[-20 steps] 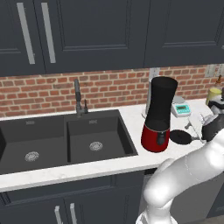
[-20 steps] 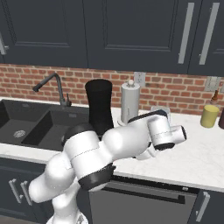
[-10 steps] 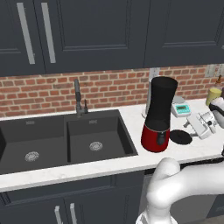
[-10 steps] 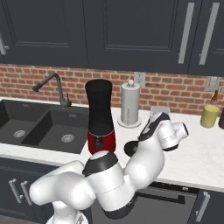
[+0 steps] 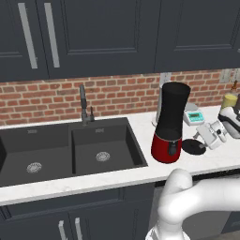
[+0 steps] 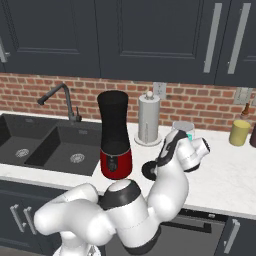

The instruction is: Close the lid blender by securely placing the lid on top.

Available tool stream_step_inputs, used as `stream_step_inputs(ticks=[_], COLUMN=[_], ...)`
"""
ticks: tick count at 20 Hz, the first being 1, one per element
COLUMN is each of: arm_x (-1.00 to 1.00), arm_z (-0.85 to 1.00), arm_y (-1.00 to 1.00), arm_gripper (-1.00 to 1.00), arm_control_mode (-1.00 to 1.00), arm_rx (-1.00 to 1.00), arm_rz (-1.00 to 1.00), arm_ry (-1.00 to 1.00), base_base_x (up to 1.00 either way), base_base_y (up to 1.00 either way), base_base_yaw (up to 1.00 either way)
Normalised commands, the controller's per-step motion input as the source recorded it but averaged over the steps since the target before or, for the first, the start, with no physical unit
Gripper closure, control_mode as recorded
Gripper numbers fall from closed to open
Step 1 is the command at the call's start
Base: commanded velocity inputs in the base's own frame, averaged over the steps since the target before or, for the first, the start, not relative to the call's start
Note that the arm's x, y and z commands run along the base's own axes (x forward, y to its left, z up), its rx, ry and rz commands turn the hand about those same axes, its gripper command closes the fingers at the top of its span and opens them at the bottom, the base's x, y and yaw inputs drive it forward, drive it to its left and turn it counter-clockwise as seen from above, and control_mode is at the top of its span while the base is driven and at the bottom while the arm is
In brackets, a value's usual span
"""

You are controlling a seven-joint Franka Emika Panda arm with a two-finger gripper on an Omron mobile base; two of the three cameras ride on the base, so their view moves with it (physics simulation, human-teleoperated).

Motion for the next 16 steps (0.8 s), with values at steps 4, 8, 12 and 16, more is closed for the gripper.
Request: stream_step_inputs(ticks=[4, 8, 12, 16], arm_x=[0.0, 0.0, 0.0, 0.0], arm_z=[0.0, 0.0, -0.06, -0.02], arm_y=[0.0, 0.03, 0.03, 0.11], arm_gripper=[-1.0, -1.0, -1.0, -1.0], arm_control_mode=[-1.0, -1.0, -1.0, -1.0], arm_rx=[-0.01, -0.03, -0.03, -0.02], arm_rz=[-0.04, -0.04, -0.04, -0.04], arm_ry=[0.0, 0.0, 0.0, 0.0], base_base_x=[0.0, 0.0, 0.0, 0.0], base_base_y=[0.0, 0.0, 0.0, 0.0], base_base_yaw=[0.0, 0.0, 0.0, 0.0])
